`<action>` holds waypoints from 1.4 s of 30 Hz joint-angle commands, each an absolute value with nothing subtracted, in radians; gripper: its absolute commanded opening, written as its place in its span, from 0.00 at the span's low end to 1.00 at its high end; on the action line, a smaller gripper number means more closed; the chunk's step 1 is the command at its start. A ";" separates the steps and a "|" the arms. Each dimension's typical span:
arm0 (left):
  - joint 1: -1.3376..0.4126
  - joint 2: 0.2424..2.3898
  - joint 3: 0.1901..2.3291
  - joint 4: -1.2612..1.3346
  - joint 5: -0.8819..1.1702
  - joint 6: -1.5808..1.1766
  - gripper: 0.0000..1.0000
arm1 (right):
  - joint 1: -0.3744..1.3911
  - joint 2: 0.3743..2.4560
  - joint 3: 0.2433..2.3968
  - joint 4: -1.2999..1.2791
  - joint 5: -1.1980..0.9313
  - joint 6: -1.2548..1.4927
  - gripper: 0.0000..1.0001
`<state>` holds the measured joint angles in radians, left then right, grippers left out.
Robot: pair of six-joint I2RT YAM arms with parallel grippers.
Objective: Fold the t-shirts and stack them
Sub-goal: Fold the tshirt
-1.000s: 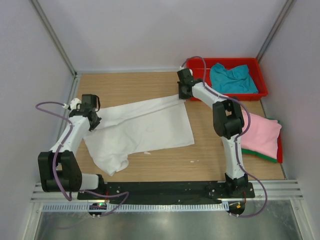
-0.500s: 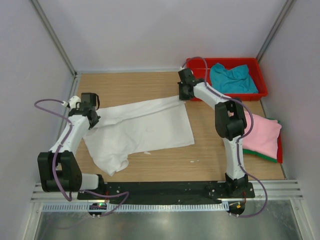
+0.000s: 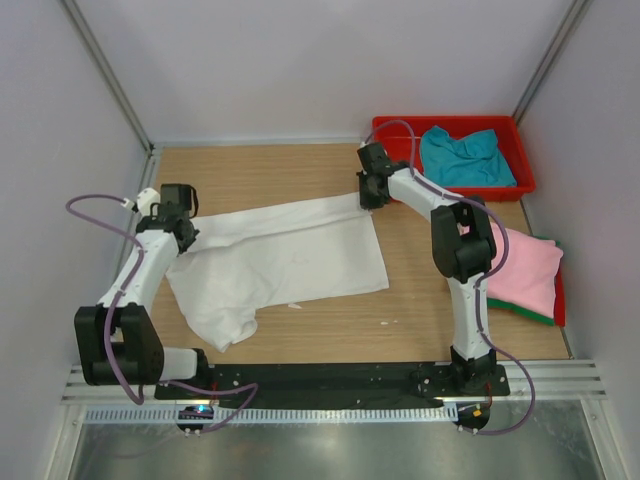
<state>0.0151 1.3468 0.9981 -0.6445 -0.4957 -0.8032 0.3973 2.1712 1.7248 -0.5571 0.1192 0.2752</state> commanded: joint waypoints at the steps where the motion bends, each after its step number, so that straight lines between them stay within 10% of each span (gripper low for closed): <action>1: 0.021 1.298 0.976 -0.629 -0.514 -0.813 0.00 | 0.399 2.092 1.715 -0.569 0.080 0.295 0.15; 8: 0.014 1.273 0.942 -0.650 -0.457 -0.824 0.00 | 0.399 2.082 1.721 -0.594 0.028 0.307 0.53; 37: -0.046 1.140 0.859 -0.765 -0.477 -0.923 0.00 | 0.408 2.071 1.798 -0.607 -0.044 0.344 0.61; 40: -0.045 1.144 0.861 -0.808 -0.494 -0.946 0.23 | 0.414 2.075 1.801 -0.611 -0.045 0.342 0.63; 41: -0.044 1.140 0.864 -0.819 -0.503 -0.954 0.66 | 0.416 2.075 1.802 -0.614 -0.046 0.344 0.63; 42: -0.044 1.138 0.864 -0.824 -0.508 -0.954 0.86 | 0.416 2.079 1.809 -0.617 -0.051 0.342 0.64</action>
